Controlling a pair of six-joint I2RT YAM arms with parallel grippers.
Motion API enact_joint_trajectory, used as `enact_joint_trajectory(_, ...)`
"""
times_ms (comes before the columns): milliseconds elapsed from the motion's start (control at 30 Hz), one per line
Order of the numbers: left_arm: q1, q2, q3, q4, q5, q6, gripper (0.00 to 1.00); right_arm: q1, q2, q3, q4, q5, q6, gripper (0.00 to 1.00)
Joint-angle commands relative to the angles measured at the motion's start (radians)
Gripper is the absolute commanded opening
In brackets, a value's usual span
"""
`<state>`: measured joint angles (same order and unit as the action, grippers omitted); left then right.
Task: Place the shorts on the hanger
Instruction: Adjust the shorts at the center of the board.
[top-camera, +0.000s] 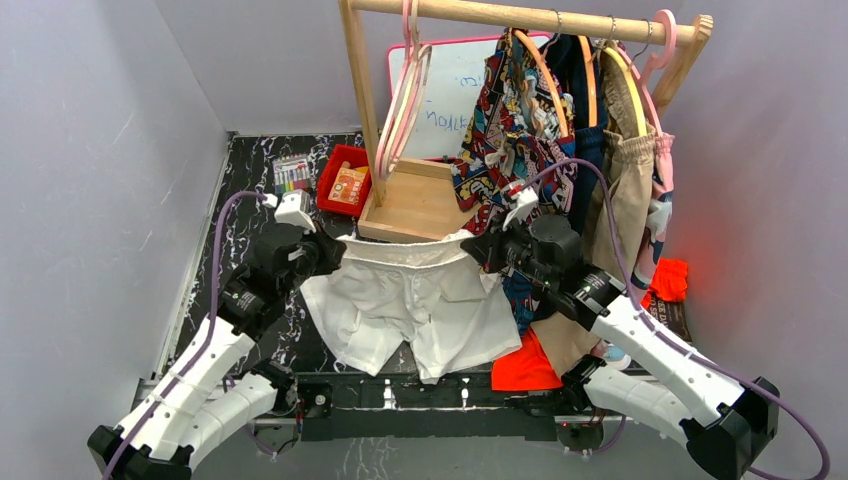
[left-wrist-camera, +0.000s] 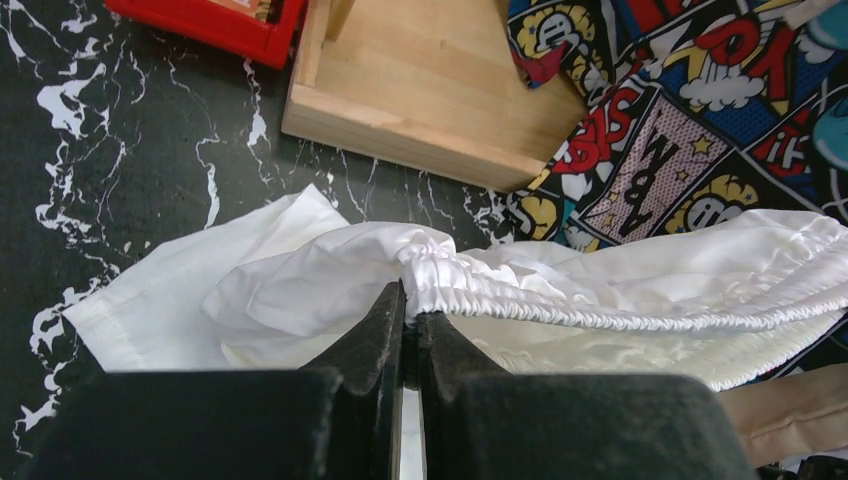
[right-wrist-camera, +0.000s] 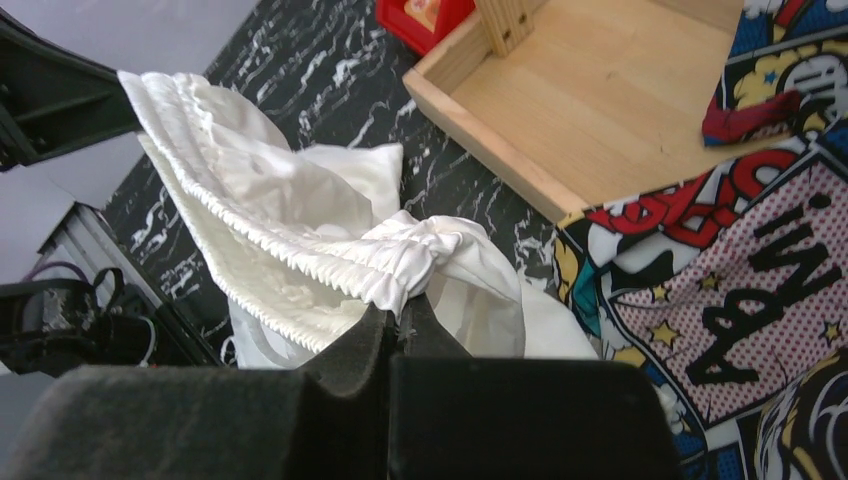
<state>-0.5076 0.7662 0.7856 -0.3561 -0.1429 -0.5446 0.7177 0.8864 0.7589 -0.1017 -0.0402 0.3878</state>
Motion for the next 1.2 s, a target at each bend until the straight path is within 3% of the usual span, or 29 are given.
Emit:
enact_joint_trajectory(0,0.003,-0.022,0.008,0.097,-0.035,0.004,0.00,-0.005,0.009,0.054,0.107,0.024,-0.009,0.00)
enact_joint_trajectory(333,0.003,0.006,-0.280,0.137,-0.008,-0.212,0.00,-0.005,0.072,-0.179,0.162,0.016,0.083,0.00)
enact_joint_trajectory(633,0.002,0.088,-0.322,0.190,0.046,-0.256,0.00,-0.002,0.100,-0.233,0.164,-0.013,0.109,0.00)
enact_joint_trajectory(1067,-0.002,0.118,-0.338,0.179,0.084,-0.253,0.26,-0.003,0.052,-0.257,0.104,-0.069,0.103,0.43)
enact_joint_trajectory(1167,-0.002,0.113,-0.328,0.166,0.075,-0.247,0.38,-0.002,0.037,-0.240,0.083,-0.078,0.099,0.53)
